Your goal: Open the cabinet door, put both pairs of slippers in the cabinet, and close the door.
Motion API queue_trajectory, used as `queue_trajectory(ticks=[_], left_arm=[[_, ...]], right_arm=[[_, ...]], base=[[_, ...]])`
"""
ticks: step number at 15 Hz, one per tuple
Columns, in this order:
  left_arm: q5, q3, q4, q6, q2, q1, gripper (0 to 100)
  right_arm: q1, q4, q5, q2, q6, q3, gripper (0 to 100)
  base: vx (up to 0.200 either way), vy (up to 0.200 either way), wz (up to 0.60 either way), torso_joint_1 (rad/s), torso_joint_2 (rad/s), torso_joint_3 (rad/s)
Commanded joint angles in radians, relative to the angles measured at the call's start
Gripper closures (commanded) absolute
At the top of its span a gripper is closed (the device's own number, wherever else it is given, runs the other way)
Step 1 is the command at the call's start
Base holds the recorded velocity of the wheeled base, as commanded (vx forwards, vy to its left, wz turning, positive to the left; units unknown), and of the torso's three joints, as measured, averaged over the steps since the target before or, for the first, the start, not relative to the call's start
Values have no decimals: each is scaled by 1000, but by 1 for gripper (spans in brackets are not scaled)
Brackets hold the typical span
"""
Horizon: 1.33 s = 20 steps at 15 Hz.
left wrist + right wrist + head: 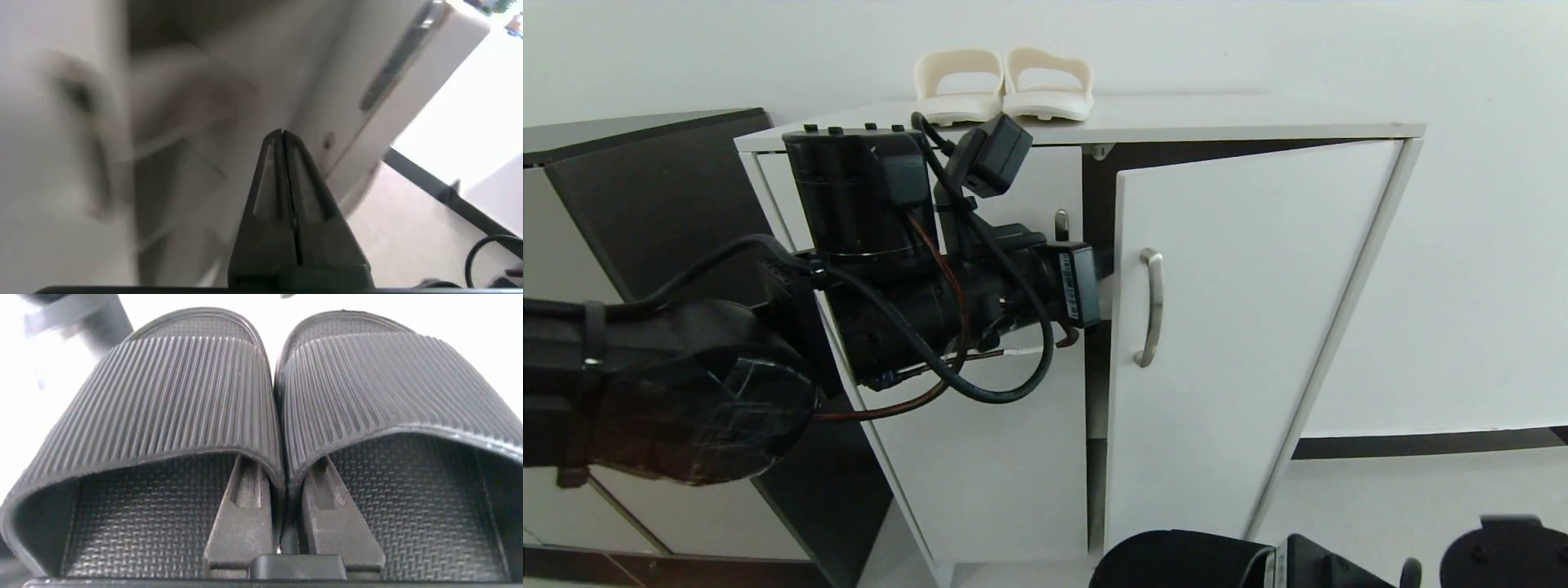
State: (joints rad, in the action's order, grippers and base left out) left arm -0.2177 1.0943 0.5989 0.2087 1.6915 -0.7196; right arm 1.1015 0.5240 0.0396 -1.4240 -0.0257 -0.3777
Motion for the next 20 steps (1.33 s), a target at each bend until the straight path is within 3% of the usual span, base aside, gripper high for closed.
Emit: queue_trajectory(ticks=[1, 3, 5, 6, 8, 10, 12, 13, 14, 15, 16, 17, 18, 19, 20], left_arm=[[31, -7, 1, 0, 5, -115, 100], [58, 10, 1, -5, 17, -213, 100], [60, 24, 2, -5, 40, -216, 100], [63, 26, 13, -3, 50, -192, 100], [100, 10, 81, -2, 40, -55, 100], [215, -28, 76, 1, -65, 60, 100], [305, -139, 24, -28, -250, 115, 100], [411, -191, -85, -45, -342, 123, 100], [564, -223, -255, -37, -447, 123, 100], [633, -257, -401, 3, -538, 163, 100], [636, -301, -513, 18, -636, 270, 100], [655, -352, -593, 1, -736, 371, 100], [702, -421, -602, 0, -829, 502, 100], [709, -530, -599, -17, -923, 644, 100], [705, -651, -577, -80, -1026, 746, 100]], right_arm=[[83, -1, 3, 57, -5, 34, 100], [138, 1, 2, 94, -5, 54, 100], [136, 2, -1, 85, -5, 54, 100], [127, 2, -3, 74, -6, 49, 100], [46, 2, -58, 14, -6, 23, 100], [-45, 30, -264, -75, -45, -7, 100], [-58, 108, -544, -188, -224, -92, 100], [-66, 133, -658, -246, -278, -135, 100], [-94, 149, -741, -285, -289, -175, 100], [-115, 154, -768, -302, -290, -196, 100], [-144, 154, -771, -308, -289, -204, 100], [-173, 154, -774, -311, -289, -207, 100], [-189, 154, -774, -312, -289, -210, 100], [-190, 154, -774, -312, -289, -210, 100], [-189, 154, -774, -312, -289, -208, 100]], base=[[-200, 0, 0, -12, 2, 2], [-200, 0, 0, 0, 2, 2], [-200, 0, 0, 5, 2, 2], [-200, 0, 0, 2, 2, 7], [-100, 0, 0, -1, 1, 1], [0, 0, 0, 0, 0, 0], [0, 0, 0, 0, 0, 0], [0, 0, 0, 0, 0, 0], [0, 0, 0, 0, 0, 0], [0, 0, 0, 0, 0, 0], [0, 0, 0, 0, 0, 0], [0, 0, 0, 0, 0, 0], [0, 0, 0, 0, 0, 0], [0, 0, 0, 0, 0, 0], [0, 0, 0, 0, 0, 0]])
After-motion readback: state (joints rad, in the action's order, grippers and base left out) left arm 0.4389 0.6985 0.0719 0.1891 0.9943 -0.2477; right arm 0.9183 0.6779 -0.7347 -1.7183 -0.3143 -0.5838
